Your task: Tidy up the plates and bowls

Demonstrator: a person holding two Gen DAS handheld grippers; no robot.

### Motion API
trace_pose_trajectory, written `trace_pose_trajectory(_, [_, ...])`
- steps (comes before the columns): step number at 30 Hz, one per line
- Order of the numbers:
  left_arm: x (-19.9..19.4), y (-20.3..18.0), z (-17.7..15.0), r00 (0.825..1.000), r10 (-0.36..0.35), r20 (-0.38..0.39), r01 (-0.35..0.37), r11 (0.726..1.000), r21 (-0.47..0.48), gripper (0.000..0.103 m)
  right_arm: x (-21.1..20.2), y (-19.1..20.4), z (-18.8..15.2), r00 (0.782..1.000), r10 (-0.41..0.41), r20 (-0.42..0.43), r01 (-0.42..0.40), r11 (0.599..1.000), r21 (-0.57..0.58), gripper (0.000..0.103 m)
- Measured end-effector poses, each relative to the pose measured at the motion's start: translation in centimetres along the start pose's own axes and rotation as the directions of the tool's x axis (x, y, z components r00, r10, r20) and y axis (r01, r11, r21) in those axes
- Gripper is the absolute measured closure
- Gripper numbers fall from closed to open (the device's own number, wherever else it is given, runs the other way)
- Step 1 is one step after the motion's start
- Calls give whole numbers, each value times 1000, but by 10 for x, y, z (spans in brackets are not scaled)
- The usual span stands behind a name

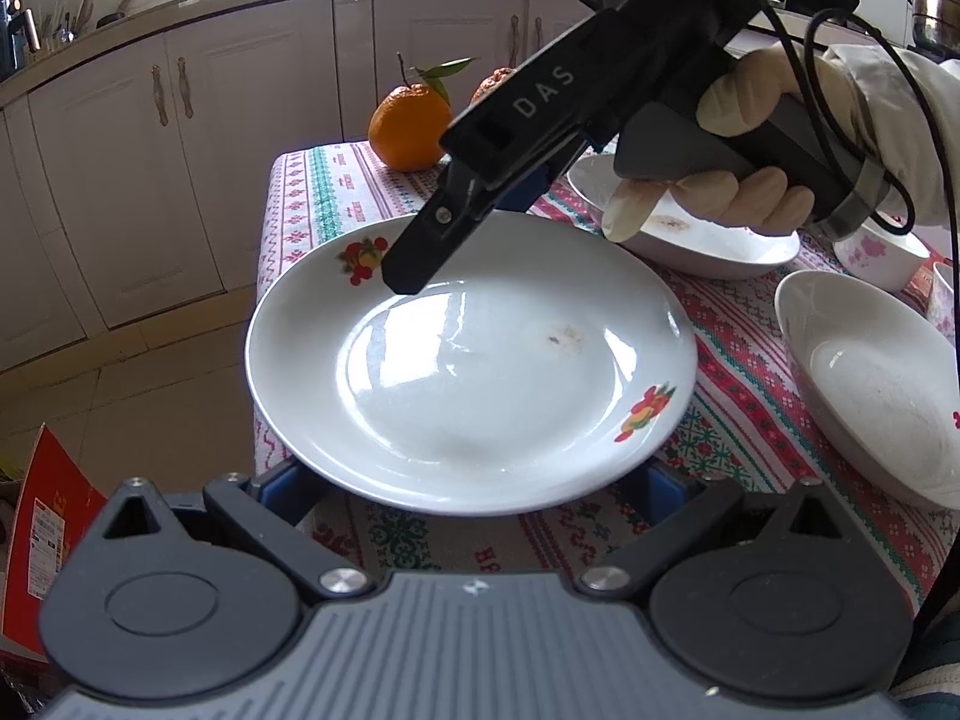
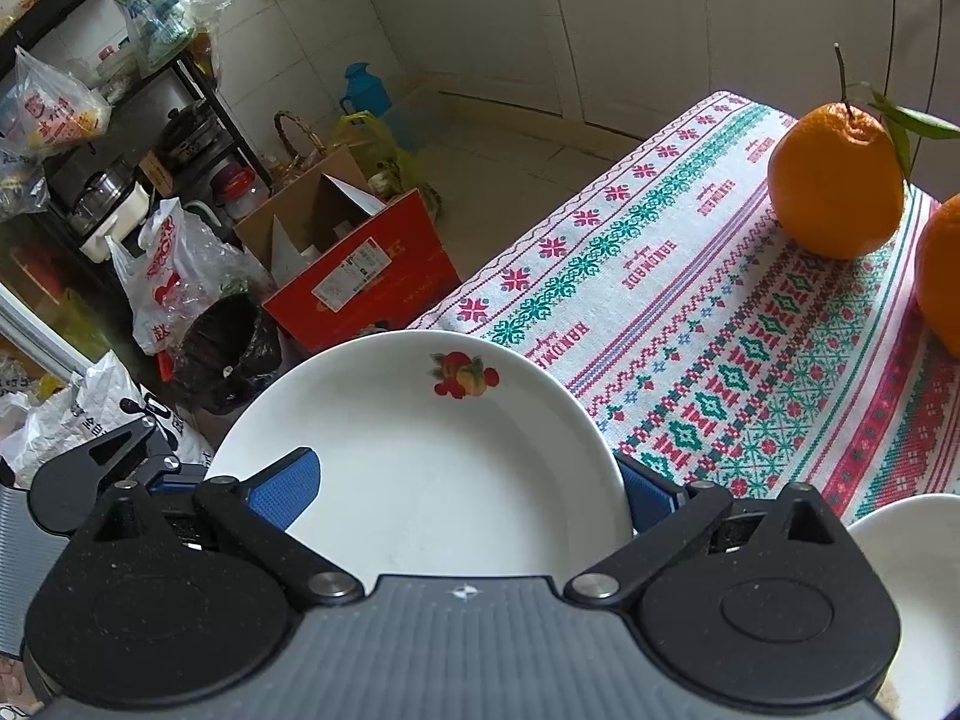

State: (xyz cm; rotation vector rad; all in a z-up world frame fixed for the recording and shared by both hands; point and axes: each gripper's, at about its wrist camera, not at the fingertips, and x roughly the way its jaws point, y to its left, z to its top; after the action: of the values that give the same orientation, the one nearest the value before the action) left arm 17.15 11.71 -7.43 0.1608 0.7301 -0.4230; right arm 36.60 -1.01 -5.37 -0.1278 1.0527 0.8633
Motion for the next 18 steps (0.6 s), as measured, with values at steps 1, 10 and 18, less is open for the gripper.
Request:
trace_pose_trajectory(1, [-2,0,-1,1000,0,3,0,1000,-1,1,-1,1,0,1000,-11,1,11,1000,-6,0])
trace_pose_trajectory(10, [-27,-3,-8,999,21,24,-20,999,-27,1,-31,17,-14,996,-78,32,79,996,-42,0])
trace_pose_trajectory(18, [-58,-27,-12,995,32,92,-28,999,-36,1,-91,32,-46,983,-140,116,144,989,-26,0])
